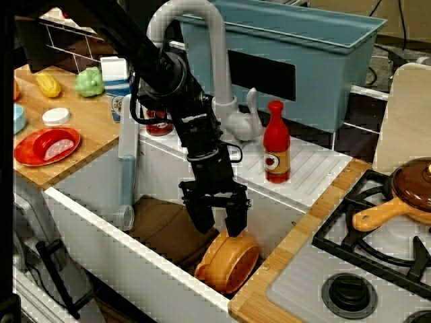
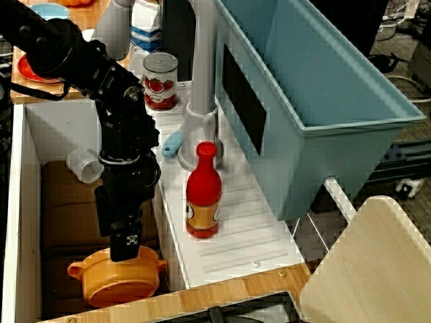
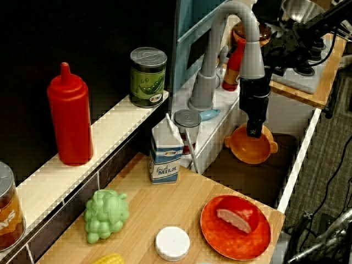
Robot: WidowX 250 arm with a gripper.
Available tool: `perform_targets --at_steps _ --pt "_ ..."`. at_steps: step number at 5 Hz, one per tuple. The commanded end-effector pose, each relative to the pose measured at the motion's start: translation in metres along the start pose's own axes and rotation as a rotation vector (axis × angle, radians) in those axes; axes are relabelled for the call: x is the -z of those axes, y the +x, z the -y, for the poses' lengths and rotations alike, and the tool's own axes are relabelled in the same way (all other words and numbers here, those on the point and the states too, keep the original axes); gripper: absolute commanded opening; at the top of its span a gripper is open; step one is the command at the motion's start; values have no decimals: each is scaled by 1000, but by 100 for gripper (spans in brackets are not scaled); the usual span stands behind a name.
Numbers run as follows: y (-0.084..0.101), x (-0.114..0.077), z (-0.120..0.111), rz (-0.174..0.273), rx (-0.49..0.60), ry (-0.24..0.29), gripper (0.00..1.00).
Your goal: Flip orange pot upright in sink
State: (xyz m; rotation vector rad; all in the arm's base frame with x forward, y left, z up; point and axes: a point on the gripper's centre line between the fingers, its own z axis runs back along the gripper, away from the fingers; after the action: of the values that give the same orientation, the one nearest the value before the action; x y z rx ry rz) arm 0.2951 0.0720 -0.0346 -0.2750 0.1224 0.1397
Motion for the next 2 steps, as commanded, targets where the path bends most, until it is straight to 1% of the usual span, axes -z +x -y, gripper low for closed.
perform_targets --at_steps 1,2 --pt "0 0 0 0 0 0 100" --pt "-7 6 0 -11 9 0 100"
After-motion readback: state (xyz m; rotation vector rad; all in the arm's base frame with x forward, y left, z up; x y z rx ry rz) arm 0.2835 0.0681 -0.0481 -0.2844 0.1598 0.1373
